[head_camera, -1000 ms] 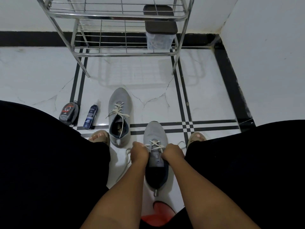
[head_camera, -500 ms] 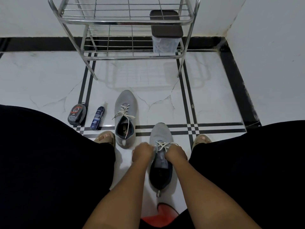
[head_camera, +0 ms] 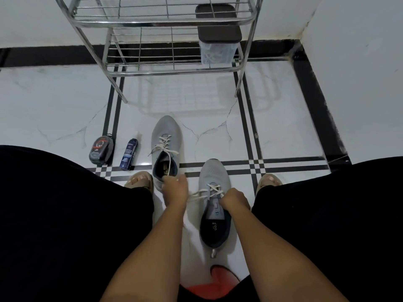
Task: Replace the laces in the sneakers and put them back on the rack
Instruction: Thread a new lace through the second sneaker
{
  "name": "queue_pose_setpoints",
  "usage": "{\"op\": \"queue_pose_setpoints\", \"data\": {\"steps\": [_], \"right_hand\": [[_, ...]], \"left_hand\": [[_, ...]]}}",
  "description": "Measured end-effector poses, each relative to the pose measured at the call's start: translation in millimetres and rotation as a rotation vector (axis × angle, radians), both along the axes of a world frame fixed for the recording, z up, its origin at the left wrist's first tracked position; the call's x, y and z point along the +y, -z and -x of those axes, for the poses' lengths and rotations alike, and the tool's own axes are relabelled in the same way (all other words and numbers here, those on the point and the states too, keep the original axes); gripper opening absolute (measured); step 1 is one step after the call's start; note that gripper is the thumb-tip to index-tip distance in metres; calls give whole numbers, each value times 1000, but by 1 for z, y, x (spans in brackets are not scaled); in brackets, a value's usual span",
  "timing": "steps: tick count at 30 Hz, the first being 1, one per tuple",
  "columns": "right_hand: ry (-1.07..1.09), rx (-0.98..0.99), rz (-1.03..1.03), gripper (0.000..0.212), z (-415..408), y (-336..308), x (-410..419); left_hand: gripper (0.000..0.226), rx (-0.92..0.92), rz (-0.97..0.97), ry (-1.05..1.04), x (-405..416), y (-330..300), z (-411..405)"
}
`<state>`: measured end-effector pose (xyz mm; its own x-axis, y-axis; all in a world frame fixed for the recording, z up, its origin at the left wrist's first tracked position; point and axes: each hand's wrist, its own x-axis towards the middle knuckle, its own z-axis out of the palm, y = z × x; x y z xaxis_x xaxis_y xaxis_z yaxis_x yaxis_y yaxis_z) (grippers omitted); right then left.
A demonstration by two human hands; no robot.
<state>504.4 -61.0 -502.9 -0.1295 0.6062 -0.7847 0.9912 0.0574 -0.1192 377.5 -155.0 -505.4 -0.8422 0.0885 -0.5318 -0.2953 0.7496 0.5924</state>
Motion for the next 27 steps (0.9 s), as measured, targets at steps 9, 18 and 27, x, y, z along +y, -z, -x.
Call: {"op": "queue_pose_setpoints", "data": {"steps": [9,18,27], "right_hand": [[21,14,-13,30,-3,1,0],[-28,44,8,29,3,1,-2],[-188,40,-32,28,4,5,-4]], "left_hand": [[30,-256,136,416,-6,23,-39],[36,-285,374,441,-14,27,-30],[34,-14,343,766,9,35,-29]]}}
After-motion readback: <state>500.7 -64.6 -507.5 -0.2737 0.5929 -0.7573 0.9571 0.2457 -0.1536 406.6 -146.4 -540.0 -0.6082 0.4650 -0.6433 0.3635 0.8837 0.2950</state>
